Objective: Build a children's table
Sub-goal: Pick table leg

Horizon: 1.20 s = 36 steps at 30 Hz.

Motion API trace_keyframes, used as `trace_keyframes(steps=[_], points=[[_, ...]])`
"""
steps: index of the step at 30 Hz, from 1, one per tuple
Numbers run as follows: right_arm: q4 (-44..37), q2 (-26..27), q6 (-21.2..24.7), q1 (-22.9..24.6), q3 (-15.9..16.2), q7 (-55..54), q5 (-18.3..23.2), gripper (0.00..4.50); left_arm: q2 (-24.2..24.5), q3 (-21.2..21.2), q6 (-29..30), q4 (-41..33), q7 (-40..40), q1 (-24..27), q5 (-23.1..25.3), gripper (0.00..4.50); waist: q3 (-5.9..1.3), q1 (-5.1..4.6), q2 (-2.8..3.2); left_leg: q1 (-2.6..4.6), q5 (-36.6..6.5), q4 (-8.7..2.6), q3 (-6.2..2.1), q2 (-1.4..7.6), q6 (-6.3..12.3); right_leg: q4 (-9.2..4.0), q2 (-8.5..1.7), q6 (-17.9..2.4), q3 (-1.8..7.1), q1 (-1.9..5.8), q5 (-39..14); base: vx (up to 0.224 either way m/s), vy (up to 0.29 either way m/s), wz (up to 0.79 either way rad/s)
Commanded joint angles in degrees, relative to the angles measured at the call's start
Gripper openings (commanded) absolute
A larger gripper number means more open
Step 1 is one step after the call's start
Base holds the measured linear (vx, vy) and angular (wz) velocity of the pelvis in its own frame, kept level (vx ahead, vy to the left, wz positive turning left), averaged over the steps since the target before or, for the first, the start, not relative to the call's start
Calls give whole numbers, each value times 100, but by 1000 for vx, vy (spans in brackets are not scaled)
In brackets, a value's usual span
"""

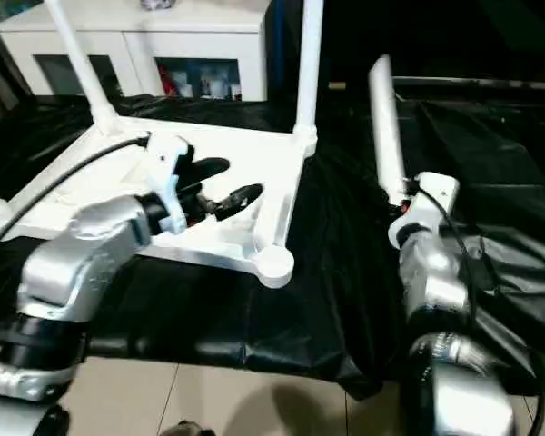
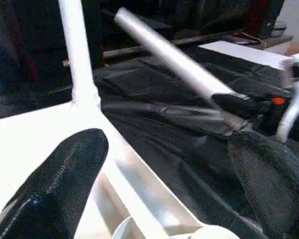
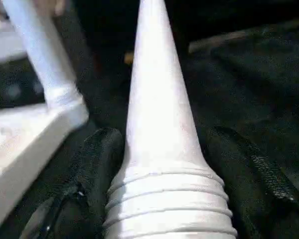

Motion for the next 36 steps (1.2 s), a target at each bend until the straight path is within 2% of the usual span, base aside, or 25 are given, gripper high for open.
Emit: trace_keyframes(steps=[1, 4, 7, 8, 11, 13, 14, 17, 19, 20, 21, 23, 29, 30, 31, 36], points=[[-516, 163, -238, 166, 17, 5, 111, 263, -28, 22, -91, 75, 36, -116, -3, 450, -480, -11, -140, 106, -946, -374, 19, 20, 314, -480, -182, -1137, 160, 282, -894, 0, 0, 0], [-924, 290, -460, 397, 148, 72, 77, 263, -59, 14, -161, 136, 3, -142, 35, 450, -474, -32, -147, 85, -948, -391, 6, 12, 288, -488, -186, -1085, 154, 294, -992, 0, 0, 0], [-1193, 356, -719, 515, 252, 102, 32, 263, -108, 67, -225, 199, 2, -169, 6, 450, -469, -50, -144, 96, -1013, -389, 11, 8, 263, -507, -187, -1033, 161, 279, -1110, 0, 0, 0], [-1345, 373, -859, 550, 335, 150, -14, 263, -162, 132, -215, 235, 19, -192, -65, 450, -467, -59, -177, 86, -1012, -390, 13, 12, 277, -512, -191, -989, 168, 280, -1122, 0, 0, 0], [-1764, 450, -1090, 649, 576, 356, -78, 263, -366, 372, -67, 383, 141, -319, -328, 450, -458, -61, -176, 76, -972, -392, 17, -3, 301, -514, -187, -979, 168, 283, -1141, 0, 0, 0], [-1941, 518, -1144, 679, 702, 420, -120, 263, -540, 592, 114, 526, 273, -452, -567, 450, -454, -70, -205, 74, -989, -395, 15, 1, 330, -516, -186, -981, 167, 288, -1142, 0, 0, 0], [-1951, 523, -1150, 680, 711, 422, -126, 263, -553, 610, 128, 537, 283, -462, -586, 450, -457, -67, -186, 83, -978, -386, 21, 0, 336, -511, -189, -1001, 169, 278, -1144, 0, 0, 0], [-2234, 664, -1221, 711, 924, 477, -193, 263, -861, 1018, 435, 834, 520, -708, -1032, 450, -452, -60, -194, 85, -976, -385, 19, -10, 335, -517, -187, -1048, 169, 279, -1125, 0, 0, 0], [-2261, 672, -1231, 716, 950, 484, -202, 263, -878, 1038, 438, 866, 524, -730, -1058, 450, -452, -63, -198, 76, -981, -393, 8, -6, 370, -521, -183, -1016, 164, 287, -1130, 0, 0, 0], [-2456, 715, -1315, 757, 1148, 542, -278, 263, -1028, 1227, 479, 1129, 564, -929, -1282, 450, -448, -58, -185, 76, -979, -388, 13, -11, 378, -524, -179, -1012, 168, 280, -1132, 0, 0, 0], [-2520, 723, -1353, 772, 1217, 563, -310, 263, -1081, 1295, 491, 1222, 573, -1005, -1360, 450, -460, -37, -183, 96, -950, -383, 12, -7, 377, -530, -177, -1010, 171, 275, -1070, 0, 0, 0], [-2646, 736, -1405, 812, 1315, 585, -360, 263, -1189, 1443, 482, 1427, 598, -1165, -1524, 450, -465, -27, -193, 78, -854, -377, 12, -12, 395, -515, -176, -1030, 172, 289, -896, 0, 0, 0], [-2868, 752, -1468, 900, 1499, 668, -452, 263, -1492, 1749, 555, 1866, 666, -1462, -1878, 450, -484, 16, -196, 63, -582, -354, 2, -1, 583, -466, -194, -1188, 166, 320, -414, 0, 0, 0], [-2924, 752, -1480, 944, 1585, 728, -497, 263, -1619, 1878, 632, 1951, 676, -1537, -2084, 450, -476, 8, -201, 49, -568, -351, 9, -11, 592, -463, -186, -1204, 164, 323, -389, 0, 0, 0], [-2945, 752, -1485, 968, 1623, 753, -516, 263, -1669, 1929, 660, 1973, 678, -1564, -2172, 450, -481, 10, -173, 64, -594, -350, 7, -3, 607, -473, -190, -1239, 164, 315, -356, 0, 0, 0], [-3016, 709, -1486, 1117, 1888, 940, -586, 263, -1846, 2262, 734, 2107, 710, -1768, -2651, 450, -478, 11, -190, 52, -666, -348, 0, -6, 650, -475, -196, -1287, 155, 334, -359, 0, 0, 0]])
